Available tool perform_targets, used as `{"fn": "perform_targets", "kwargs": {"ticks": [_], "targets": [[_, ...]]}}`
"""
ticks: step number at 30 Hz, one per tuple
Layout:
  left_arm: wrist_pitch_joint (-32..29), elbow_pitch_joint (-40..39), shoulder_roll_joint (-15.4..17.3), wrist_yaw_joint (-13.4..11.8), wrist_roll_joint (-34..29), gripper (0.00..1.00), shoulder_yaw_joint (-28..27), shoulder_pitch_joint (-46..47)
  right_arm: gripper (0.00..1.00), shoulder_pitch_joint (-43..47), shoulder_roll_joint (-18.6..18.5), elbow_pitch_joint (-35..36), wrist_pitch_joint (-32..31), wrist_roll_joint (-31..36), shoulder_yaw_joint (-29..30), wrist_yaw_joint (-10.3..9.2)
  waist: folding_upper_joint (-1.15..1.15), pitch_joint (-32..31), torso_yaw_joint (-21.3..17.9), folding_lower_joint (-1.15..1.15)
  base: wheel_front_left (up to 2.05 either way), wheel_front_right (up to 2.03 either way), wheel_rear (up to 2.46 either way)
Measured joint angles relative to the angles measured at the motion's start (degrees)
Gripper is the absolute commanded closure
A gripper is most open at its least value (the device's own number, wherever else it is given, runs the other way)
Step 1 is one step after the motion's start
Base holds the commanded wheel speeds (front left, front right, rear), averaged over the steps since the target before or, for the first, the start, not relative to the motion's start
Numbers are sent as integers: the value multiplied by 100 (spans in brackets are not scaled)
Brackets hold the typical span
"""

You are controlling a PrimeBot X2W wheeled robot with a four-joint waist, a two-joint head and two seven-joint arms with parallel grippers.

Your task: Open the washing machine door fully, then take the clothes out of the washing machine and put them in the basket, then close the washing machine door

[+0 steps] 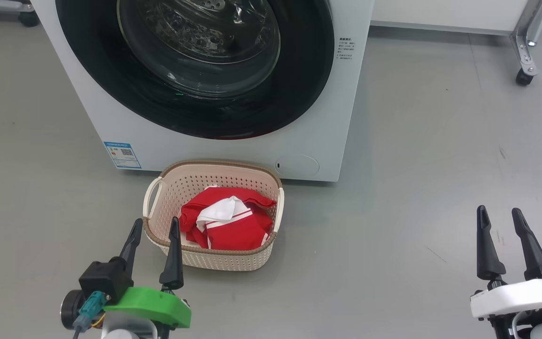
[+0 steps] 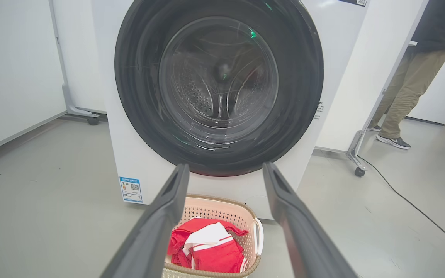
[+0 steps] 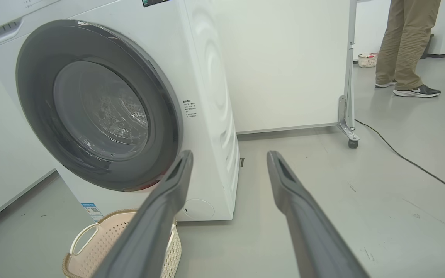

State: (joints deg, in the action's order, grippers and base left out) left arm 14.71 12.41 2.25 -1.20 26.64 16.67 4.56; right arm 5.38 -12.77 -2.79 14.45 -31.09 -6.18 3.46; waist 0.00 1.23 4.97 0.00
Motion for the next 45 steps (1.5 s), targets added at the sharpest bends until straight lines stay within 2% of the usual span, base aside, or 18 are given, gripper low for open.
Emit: {"fn": "perform_targets", "kwargs": {"ticks": [25, 26, 34, 45], "targets": [[0, 21, 1, 78, 57, 0, 9, -14, 0, 76, 130, -34, 0, 197, 156, 119, 0, -14, 29, 0, 0, 0, 0], [-1, 65, -5, 82, 57, 100, 18, -18, 100, 80, 152, -78, -1, 197, 149, 113, 0, -15, 28, 0, 0, 0, 0], [-2, 320, -32, 97, 107, 100, 37, -213, 100, 222, 359, -349, -30, 133, 91, 110, 0, -16, 23, 0, 0, 0, 0], [-160, 237, -33, 153, 929, 100, -88, -222, 100, 214, 413, -382, -212, -627, 180, 113, 0, -26, -44, 0, 0, 0, 0]]}}
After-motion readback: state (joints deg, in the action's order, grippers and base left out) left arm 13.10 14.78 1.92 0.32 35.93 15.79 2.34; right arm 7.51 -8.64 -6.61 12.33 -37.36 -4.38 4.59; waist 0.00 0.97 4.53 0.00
